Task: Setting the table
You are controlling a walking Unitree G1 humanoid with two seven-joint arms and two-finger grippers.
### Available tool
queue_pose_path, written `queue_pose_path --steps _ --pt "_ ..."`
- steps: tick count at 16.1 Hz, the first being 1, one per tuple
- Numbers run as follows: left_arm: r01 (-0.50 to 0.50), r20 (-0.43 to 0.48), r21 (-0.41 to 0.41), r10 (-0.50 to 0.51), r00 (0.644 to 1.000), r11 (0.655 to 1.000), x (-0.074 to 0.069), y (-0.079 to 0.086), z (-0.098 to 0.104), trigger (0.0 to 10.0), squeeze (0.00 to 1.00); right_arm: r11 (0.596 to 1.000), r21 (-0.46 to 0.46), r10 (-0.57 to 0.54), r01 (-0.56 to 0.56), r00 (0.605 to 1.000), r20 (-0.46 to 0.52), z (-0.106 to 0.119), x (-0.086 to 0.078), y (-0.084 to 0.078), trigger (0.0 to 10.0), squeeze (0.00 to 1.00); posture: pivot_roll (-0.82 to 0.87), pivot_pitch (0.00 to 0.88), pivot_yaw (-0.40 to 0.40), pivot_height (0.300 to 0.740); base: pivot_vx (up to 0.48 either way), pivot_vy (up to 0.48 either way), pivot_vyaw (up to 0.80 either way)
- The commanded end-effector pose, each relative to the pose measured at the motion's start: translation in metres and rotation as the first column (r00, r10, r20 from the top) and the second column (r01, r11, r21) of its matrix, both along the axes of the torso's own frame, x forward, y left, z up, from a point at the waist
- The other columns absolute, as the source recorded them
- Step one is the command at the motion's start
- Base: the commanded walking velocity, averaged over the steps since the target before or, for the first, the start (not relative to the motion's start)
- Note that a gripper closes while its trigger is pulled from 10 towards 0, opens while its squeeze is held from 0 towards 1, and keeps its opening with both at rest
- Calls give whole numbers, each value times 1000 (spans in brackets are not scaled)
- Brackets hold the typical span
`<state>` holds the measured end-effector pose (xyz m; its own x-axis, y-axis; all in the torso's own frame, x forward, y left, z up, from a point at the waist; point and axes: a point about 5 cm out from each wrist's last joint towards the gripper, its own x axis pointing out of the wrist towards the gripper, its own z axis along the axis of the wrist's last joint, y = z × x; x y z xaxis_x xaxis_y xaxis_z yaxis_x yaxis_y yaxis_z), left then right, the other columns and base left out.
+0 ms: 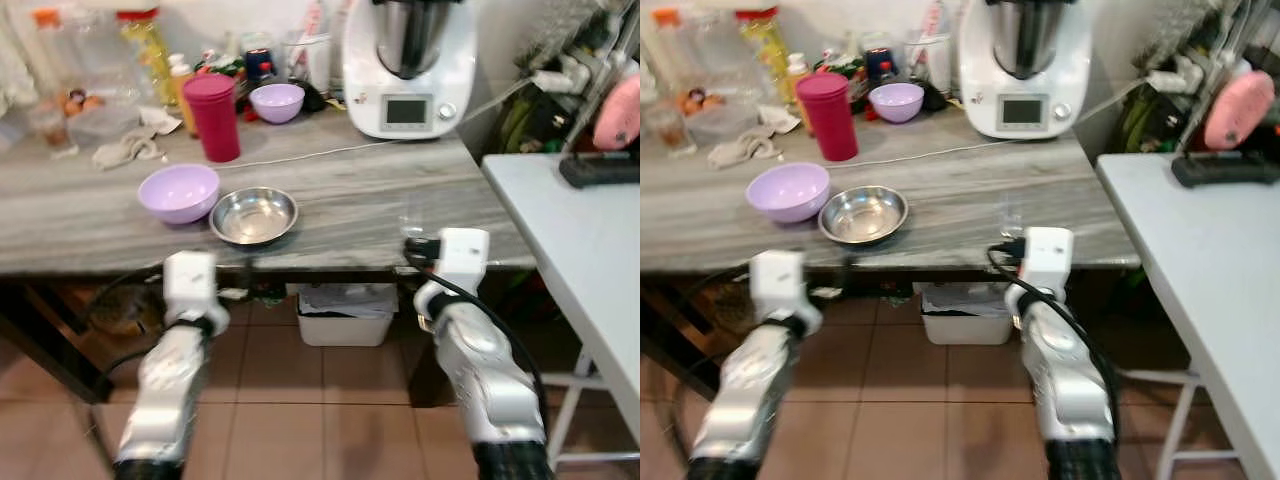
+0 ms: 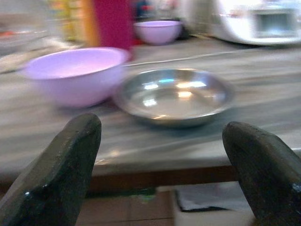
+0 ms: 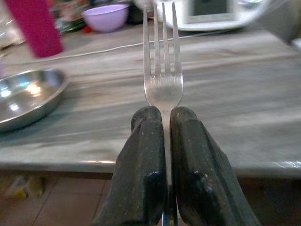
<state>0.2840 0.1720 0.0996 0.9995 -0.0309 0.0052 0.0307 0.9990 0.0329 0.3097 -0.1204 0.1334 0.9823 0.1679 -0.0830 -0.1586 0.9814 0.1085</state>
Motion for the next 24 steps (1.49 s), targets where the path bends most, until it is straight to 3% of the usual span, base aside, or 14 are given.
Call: queue_pose_path --steps 1,5,8,10,15,24 --pt "-53 32 -5 53 998 999 -5 5 5 10000 0 998 -15 61 -61 998 3 2 6 7 10000 0 -19 23 -43 740 0 0 0" --pt "-52 52 -19 53 997 998 -5 2 9 10000 0 997 -34 67 -67 998 18 6 12 7 10000 0 -17 9 -46 740 0 0 0" --pt "-6 52 -38 8 999 999 -1 -10 9 10000 0 999 -31 -6 7 998 60 11 10 -1 10000 0 -61 0 -19 740 0 0 0" --pt "46 51 -28 -45 998 999 6 -23 12 10000 0 997 -24 -66 68 994 83 17 10 -13 10000 0 -106 0 15 740 0 0 -225" --pt "147 73 -46 -143 987 988 23 -37 20 10000 0 989 -34 -143 147 986 90 16 4 -29 10000 0 -186 0 55 740 0 0 -183" --pt "199 75 -70 -193 978 978 23 -36 20 10000 0 988 -24 -150 153 984 99 17 4 -24 10000 0 -165 0 64 740 252 0 0"
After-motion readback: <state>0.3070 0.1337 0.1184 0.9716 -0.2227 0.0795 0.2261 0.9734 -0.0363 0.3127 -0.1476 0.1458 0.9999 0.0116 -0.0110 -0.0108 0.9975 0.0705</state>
